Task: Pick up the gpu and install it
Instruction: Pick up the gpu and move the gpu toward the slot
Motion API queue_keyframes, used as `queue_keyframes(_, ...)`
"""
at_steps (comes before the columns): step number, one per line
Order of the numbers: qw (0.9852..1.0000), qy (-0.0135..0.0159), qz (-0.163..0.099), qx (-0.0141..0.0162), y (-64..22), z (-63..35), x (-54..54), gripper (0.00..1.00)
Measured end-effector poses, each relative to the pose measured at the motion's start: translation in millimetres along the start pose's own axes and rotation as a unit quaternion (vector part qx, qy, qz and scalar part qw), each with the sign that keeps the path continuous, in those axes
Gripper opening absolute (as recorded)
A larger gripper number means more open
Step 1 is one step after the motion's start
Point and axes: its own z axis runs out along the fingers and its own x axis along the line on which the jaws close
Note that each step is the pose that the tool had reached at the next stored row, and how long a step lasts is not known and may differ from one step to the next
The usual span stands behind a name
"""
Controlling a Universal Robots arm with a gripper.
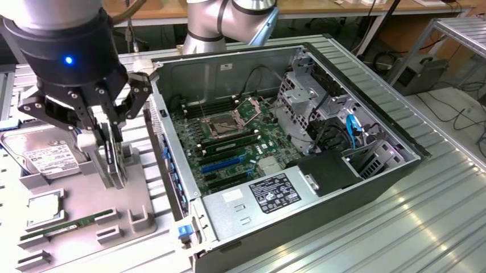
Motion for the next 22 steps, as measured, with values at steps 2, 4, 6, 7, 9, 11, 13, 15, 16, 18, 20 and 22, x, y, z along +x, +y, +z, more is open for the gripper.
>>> queue_keyframes(2,1.0000,0.0009,0.001,0.0000,-0.3,-11.2,-2.0,0.26)
queue_keyframes(4,1.0000,0.0018,0.001,0.0000,-0.2,-22.4,-4.8,0.26)
queue_keyframes(6,1.0000,0.0027,0.002,0.0001,-0.1,-33.3,-8.7,0.26)
queue_keyframes(7,1.0000,0.0032,0.002,0.0001,0.1,-40.3,-12.0,0.26)
queue_keyframes(9,1.0000,0.0048,0.002,0.0001,0.5,-56.4,-21.1,0.26)
queue_keyframes(11,1.0000,0.0057,0.002,0.0001,0.8,-66.1,-28.9,0.26)
queue_keyframes(13,1.0000,0.0064,0.002,0.0000,0.9,-72.1,-41.2,0.26)
queue_keyframes(15,1.0000,0.0069,0.002,0.0001,0.9,-73.3,-50.6,0.26)
queue_keyframes(16,1.0000,0.0070,0.002,0.0001,1.0,-73.4,-54.9,0.26)
queue_keyframes(18,1.0000,0.0072,0.002,0.0000,1.0,-73.2,-64.6,0.26)
queue_keyframes(20,1.0000,0.0075,0.002,0.0000,1.1,-73.1,-75.2,0.26)
queue_keyframes(22,1.0000,0.0077,0.002,0.0000,1.2,-72.8,-86.0,0.26)
